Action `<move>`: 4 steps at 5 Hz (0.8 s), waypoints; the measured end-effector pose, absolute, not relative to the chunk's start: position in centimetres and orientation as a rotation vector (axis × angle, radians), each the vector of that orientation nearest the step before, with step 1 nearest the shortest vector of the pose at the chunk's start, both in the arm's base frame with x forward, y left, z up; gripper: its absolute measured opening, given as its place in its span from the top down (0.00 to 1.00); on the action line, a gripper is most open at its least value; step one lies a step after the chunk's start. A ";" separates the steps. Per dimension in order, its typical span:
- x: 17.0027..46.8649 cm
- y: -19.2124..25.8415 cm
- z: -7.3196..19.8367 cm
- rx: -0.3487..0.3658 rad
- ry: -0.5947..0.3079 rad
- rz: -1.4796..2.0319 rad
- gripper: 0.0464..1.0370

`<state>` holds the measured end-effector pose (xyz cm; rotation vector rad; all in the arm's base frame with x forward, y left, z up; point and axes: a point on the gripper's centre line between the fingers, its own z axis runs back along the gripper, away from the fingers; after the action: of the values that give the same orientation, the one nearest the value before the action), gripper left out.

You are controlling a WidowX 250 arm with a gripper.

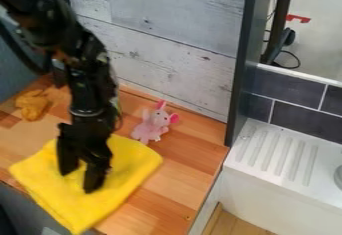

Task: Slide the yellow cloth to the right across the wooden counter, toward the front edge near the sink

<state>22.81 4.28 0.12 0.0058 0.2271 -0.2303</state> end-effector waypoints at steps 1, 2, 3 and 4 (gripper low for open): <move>22.1 0.6 0.6 -0.027 0.306 -0.287 0.04; 21.4 -0.9 0.7 -0.053 0.311 -0.278 0.04; 22.0 -1.5 0.7 -0.082 0.261 -0.242 0.04; 22.3 -0.9 1.3 -0.092 0.196 -0.179 0.04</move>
<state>22.26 -0.93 1.35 -0.0918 0.1955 -0.1792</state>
